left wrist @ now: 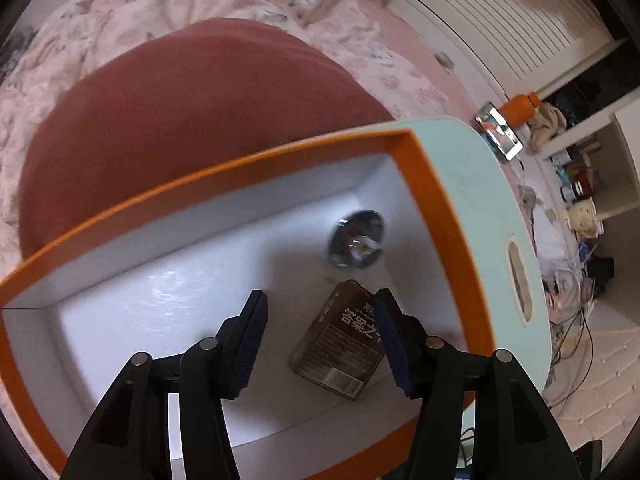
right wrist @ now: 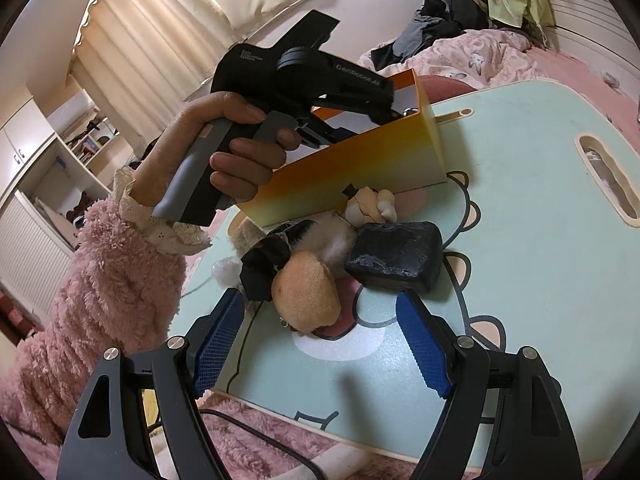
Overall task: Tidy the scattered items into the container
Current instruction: 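Reach into the box and grasp the brown carton with the left gripper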
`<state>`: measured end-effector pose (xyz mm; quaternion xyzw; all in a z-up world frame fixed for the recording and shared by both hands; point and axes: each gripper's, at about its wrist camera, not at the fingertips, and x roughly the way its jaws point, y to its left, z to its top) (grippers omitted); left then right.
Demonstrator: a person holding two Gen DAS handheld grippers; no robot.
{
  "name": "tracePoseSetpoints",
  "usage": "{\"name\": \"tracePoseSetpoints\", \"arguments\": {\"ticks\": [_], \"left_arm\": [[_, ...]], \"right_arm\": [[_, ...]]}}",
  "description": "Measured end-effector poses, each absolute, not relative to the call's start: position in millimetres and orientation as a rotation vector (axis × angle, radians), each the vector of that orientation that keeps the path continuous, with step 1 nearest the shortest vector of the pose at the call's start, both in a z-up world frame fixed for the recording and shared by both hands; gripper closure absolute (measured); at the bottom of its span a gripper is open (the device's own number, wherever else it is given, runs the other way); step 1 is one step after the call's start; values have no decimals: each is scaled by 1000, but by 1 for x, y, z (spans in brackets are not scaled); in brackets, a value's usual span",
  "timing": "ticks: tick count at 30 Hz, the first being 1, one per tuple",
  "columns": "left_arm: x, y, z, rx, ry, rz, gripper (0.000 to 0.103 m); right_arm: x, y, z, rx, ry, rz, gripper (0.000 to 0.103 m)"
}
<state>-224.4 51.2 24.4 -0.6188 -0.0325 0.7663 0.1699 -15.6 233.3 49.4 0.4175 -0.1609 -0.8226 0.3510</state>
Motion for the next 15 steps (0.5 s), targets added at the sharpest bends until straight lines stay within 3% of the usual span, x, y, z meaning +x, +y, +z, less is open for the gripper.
{"name": "tracePoseSetpoints", "arguments": {"ticks": [7, 15], "left_arm": [[-217, 37, 47, -1670, -89, 2276, 49], [-204, 58, 34, -1731, 99, 2180, 49]], "right_arm": [[-16, 235, 50, 1080, -419, -2130, 25], [-17, 235, 48, 1089, -422, -2125, 25]]}}
